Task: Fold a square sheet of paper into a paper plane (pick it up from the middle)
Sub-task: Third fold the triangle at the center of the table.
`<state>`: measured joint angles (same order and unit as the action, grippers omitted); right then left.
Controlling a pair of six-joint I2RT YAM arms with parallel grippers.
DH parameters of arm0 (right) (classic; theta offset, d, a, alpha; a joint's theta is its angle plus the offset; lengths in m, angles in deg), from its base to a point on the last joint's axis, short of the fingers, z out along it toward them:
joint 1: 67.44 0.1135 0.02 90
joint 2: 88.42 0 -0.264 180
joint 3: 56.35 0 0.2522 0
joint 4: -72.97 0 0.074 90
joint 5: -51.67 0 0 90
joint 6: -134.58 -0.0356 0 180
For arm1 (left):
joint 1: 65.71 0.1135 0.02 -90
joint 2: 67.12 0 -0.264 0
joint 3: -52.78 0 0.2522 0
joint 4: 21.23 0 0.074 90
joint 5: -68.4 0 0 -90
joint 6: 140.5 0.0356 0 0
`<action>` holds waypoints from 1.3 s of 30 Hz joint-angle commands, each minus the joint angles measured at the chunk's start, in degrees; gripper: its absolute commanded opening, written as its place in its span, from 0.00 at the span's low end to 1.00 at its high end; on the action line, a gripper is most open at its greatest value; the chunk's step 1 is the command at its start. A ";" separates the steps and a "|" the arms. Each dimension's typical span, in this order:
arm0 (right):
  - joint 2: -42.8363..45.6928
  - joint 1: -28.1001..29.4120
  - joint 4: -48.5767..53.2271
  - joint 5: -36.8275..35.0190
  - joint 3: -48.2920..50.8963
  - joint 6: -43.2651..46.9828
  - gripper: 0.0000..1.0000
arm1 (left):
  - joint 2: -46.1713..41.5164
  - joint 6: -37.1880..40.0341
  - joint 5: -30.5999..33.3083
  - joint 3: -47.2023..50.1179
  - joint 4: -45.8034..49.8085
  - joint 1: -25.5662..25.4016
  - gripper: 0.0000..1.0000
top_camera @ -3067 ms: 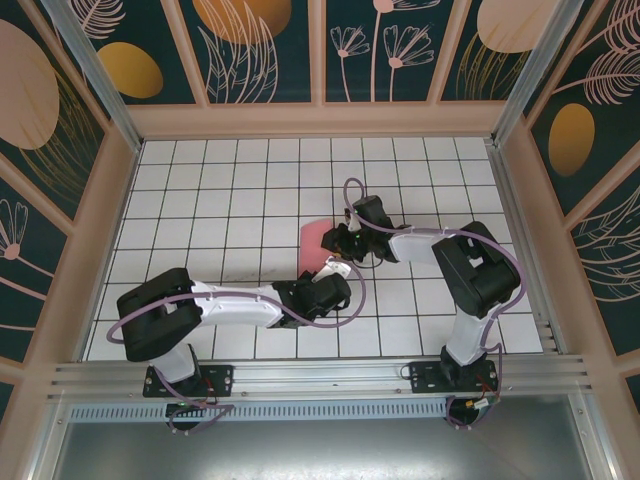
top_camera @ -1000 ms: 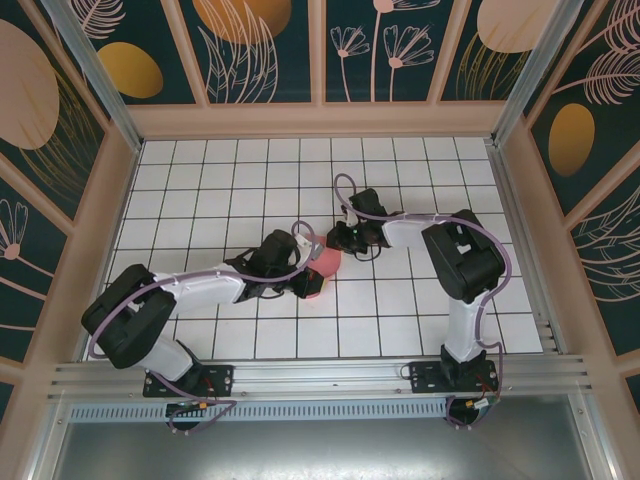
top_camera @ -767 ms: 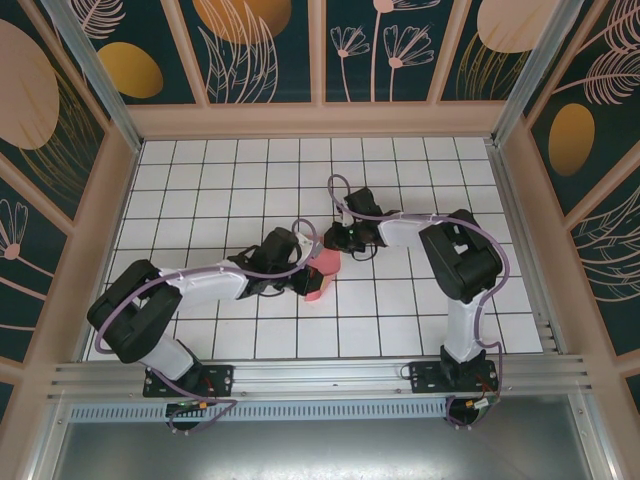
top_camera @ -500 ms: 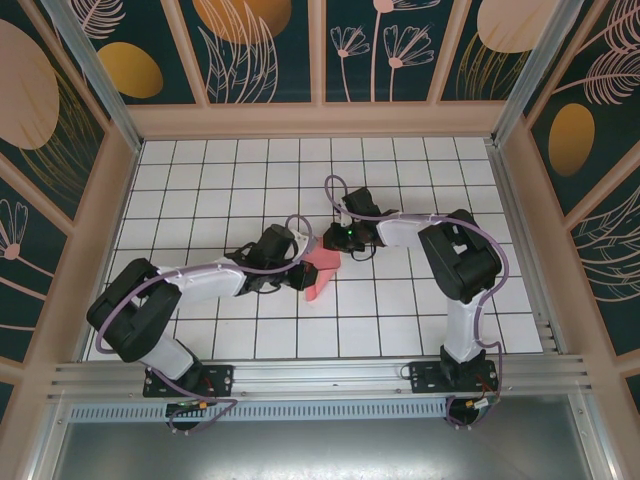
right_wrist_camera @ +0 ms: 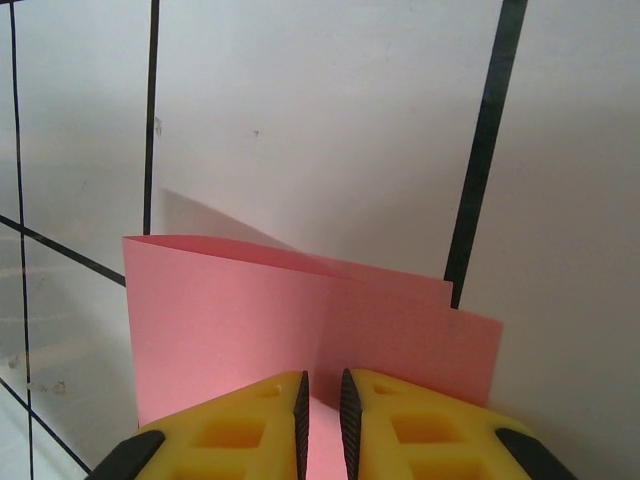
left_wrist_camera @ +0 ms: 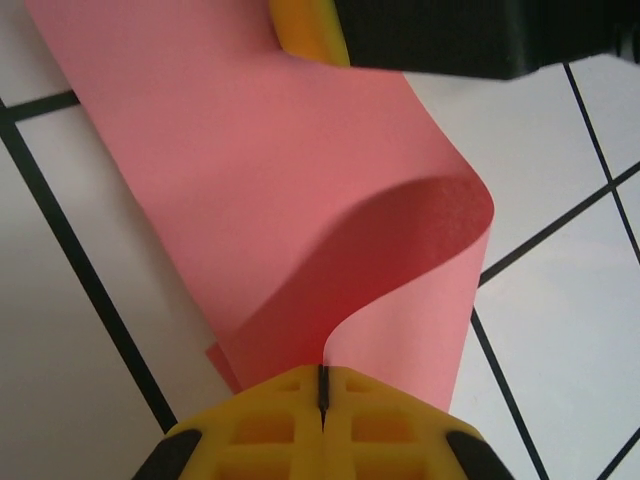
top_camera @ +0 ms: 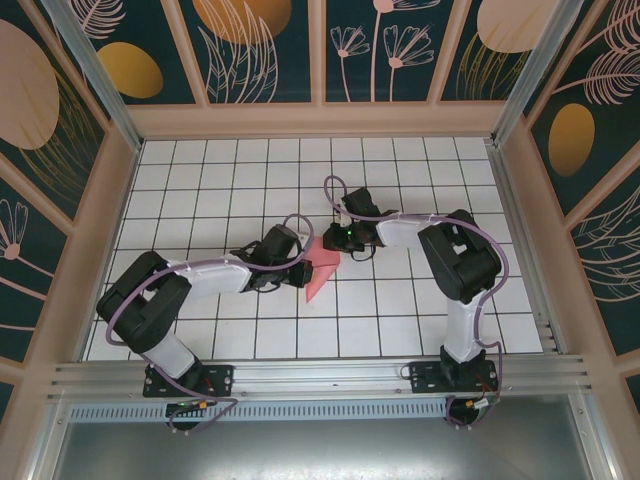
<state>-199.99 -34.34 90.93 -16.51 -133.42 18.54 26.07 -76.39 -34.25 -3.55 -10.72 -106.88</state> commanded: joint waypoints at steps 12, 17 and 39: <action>-2.12 1.70 2.92 -2.97 1.08 -1.41 0.21 | 0.39 -2.28 2.94 0.60 -0.55 0.40 0.03; -2.17 1.70 3.40 -3.59 0.91 -1.64 0.22 | 0.77 -2.55 3.15 0.27 0.62 0.40 0.03; -2.21 2.17 3.54 -4.20 1.17 -2.17 0.22 | 1.87 -2.86 5.08 -0.67 0.95 0.40 0.05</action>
<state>-199.93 -33.49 90.82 -18.65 -133.40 17.03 26.95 -78.73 -30.07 -3.22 -10.59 -106.88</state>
